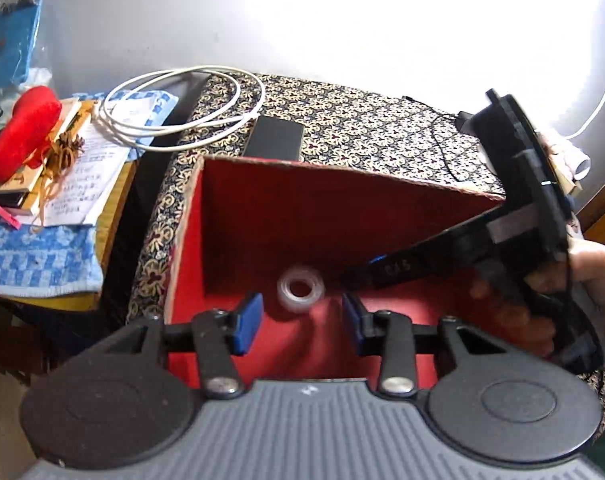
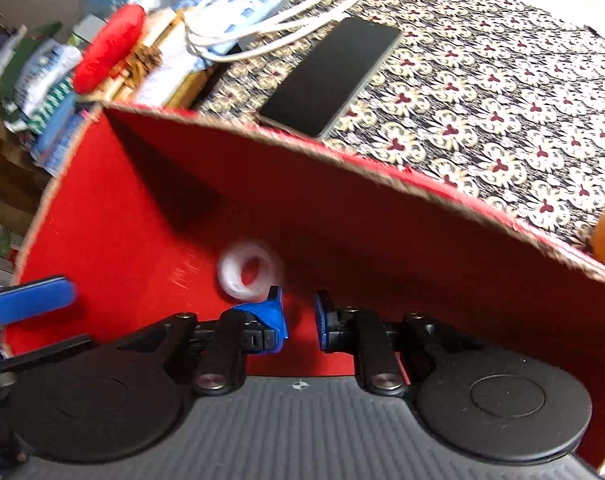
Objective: Organize rigid objects
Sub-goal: 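Carry the tape roll into the red box and open the right gripper, then withdraw the right gripper out of the red box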
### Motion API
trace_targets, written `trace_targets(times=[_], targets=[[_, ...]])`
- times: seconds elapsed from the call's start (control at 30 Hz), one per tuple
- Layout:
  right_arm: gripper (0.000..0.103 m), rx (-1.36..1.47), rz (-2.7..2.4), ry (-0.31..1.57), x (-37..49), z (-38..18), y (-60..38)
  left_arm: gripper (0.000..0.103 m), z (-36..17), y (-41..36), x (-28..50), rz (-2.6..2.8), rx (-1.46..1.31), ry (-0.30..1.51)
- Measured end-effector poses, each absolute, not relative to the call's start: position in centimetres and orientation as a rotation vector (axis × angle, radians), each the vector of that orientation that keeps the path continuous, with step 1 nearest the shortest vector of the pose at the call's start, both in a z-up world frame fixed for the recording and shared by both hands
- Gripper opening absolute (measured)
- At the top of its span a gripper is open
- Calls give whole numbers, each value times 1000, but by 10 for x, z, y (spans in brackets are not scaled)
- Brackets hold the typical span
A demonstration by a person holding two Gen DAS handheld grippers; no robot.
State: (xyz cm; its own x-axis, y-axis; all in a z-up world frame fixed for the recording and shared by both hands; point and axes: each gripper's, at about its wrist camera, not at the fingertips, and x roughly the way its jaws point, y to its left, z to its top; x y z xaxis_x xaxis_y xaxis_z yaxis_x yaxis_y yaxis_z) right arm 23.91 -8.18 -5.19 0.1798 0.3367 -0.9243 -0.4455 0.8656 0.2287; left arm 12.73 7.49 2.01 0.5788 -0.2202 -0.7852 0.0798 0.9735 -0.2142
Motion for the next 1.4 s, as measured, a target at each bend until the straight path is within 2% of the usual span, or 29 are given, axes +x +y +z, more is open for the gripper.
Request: trace_targets(times=[0.13, 0.27, 0.43, 0.53, 0.63, 0.93, 1.4], targets=[[0, -157, 527, 1312, 236, -70, -66, 40, 23, 80, 113, -174, -172, 920], [0, -139, 534, 1297, 238, -77, -48, 50, 27, 85, 103, -157, -185, 902], [0, -5, 521, 1266, 235, -67, -44, 54, 35, 89, 89, -108, -164, 873], [1, -10, 486, 1208, 222, -49, -48, 60, 42, 90, 79, -78, -142, 845], [5, -1, 494, 1128, 197, -25, -56, 64, 48, 89, 70, -63, -122, 823], [6, 118, 461, 906, 114, 30, -85, 72, 68, 70, 37, -2, 4, 763], [12, 260, 363, 657, 8, 43, -128, 78, 65, 44, -11, 41, 69, 782]])
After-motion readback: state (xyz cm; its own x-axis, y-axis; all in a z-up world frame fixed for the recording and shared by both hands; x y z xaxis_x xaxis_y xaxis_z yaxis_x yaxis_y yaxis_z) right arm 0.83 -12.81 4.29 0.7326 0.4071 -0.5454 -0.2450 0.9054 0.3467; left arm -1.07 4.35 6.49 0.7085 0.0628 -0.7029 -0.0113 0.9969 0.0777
